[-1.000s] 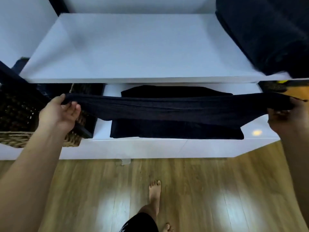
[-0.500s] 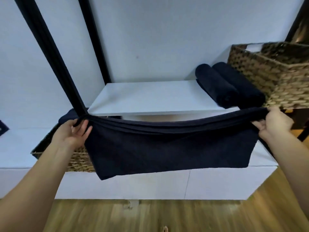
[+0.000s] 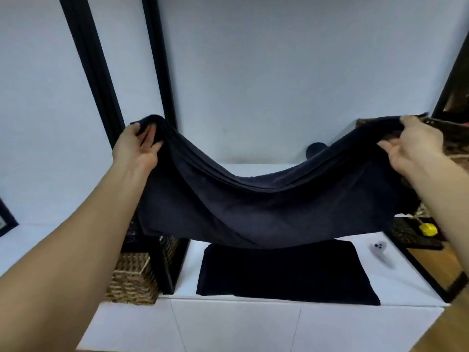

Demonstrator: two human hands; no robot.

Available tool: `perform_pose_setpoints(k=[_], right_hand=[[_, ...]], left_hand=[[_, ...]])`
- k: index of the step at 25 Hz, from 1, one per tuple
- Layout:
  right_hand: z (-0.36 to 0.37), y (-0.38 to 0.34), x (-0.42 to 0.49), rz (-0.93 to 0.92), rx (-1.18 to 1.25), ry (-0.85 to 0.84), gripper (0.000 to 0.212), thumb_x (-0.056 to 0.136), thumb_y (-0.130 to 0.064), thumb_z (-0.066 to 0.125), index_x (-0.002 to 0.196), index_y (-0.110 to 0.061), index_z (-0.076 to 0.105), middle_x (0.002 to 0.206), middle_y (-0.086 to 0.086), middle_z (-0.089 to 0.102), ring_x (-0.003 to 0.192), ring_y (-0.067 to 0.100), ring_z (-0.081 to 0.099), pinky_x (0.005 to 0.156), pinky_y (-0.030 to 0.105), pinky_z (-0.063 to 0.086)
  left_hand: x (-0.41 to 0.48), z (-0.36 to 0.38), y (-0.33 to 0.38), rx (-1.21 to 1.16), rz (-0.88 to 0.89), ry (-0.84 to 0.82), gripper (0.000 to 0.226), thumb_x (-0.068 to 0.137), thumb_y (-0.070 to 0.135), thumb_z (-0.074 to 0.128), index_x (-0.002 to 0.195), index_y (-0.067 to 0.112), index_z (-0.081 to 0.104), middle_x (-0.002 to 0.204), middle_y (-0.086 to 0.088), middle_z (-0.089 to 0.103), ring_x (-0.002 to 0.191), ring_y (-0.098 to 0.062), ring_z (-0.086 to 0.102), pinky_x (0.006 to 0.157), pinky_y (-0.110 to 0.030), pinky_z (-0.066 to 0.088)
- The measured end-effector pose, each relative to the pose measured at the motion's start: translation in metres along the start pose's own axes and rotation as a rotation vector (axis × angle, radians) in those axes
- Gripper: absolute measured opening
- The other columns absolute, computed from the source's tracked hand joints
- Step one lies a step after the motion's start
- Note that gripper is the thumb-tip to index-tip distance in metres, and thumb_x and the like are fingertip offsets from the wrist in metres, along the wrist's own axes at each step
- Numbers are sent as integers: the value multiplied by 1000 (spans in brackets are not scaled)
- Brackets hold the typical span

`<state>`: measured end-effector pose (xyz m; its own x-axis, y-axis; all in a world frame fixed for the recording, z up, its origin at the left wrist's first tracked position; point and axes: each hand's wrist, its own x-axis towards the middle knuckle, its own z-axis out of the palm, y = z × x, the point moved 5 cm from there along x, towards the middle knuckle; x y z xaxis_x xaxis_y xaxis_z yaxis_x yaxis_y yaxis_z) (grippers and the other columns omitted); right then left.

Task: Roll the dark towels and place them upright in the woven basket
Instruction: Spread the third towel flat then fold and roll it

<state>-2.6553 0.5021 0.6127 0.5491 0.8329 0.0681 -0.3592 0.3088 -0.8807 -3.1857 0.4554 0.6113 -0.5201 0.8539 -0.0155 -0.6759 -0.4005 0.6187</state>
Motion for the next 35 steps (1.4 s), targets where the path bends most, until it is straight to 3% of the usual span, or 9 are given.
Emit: perform_pose_setpoints(k=[4,6,8,10,11,13,17,28,35], right_hand=[[52,15,45,80,28,-61,23,98,-22,50,118,-15,57,116,6,64,99,19,68,99,48,50],[74,59,39,157,-171,-218,36,102,-29,40,132,-13,51,139,11,54,126,27,54,109,50,39],[72,115,23,77,-696,-370,44,100,-36,41,137,-14,50,143,15,51,130,34,48,110,50,37],[59,178,-6,-109,-1343,-679,48,98,-46,43,140,-23,49,144,6,51,131,28,46,110,40,35],[49,207,-16,-172,-1589,-819,54,98,-52,39,146,-26,42,152,3,41,139,25,37,114,38,29],[37,242,-15,-257,-1878,-952,66,97,-62,21,155,-31,18,163,-1,14,150,23,12,121,43,14],[52,259,7,-281,-1933,-994,65,95,-64,11,154,-39,0,164,-4,-4,151,20,-3,122,46,3],[164,328,49,-310,-1933,-936,65,94,-66,10,153,-43,-3,164,-4,-7,151,24,-8,120,54,-2],[194,334,-48,-396,-1806,-1133,67,90,-72,7,151,-47,-5,163,-7,-13,149,30,-17,118,57,-9]], left_hand=[[66,39,8,134,165,-27,6,98,10,52,101,12,57,103,-6,69,90,-13,72,87,-38,50],[85,30,-20,571,242,-63,8,99,22,47,97,19,54,97,0,67,90,-16,68,78,-30,48],[92,-5,-73,1292,238,-203,31,100,35,39,120,19,57,119,-2,61,111,-26,58,95,-38,44],[82,-61,-138,1899,71,-457,49,103,44,28,146,26,40,154,1,36,144,-26,29,118,-52,13],[74,-82,-162,2084,31,-551,51,104,46,23,151,29,31,161,3,22,150,-24,13,118,-58,0],[70,-105,-185,2262,61,-605,55,103,51,17,155,34,17,164,8,7,152,-21,-4,116,-62,-10],[106,-104,-189,2318,50,-555,59,98,61,13,154,42,8,164,13,0,151,-19,-9,115,-63,-9],[215,-92,-206,2386,40,-527,60,98,61,11,154,43,1,164,13,-6,151,-19,-11,115,-63,-8],[153,-117,-186,2438,63,-639,60,100,59,11,154,40,-7,164,11,-10,150,-23,-14,116,-61,-8]])
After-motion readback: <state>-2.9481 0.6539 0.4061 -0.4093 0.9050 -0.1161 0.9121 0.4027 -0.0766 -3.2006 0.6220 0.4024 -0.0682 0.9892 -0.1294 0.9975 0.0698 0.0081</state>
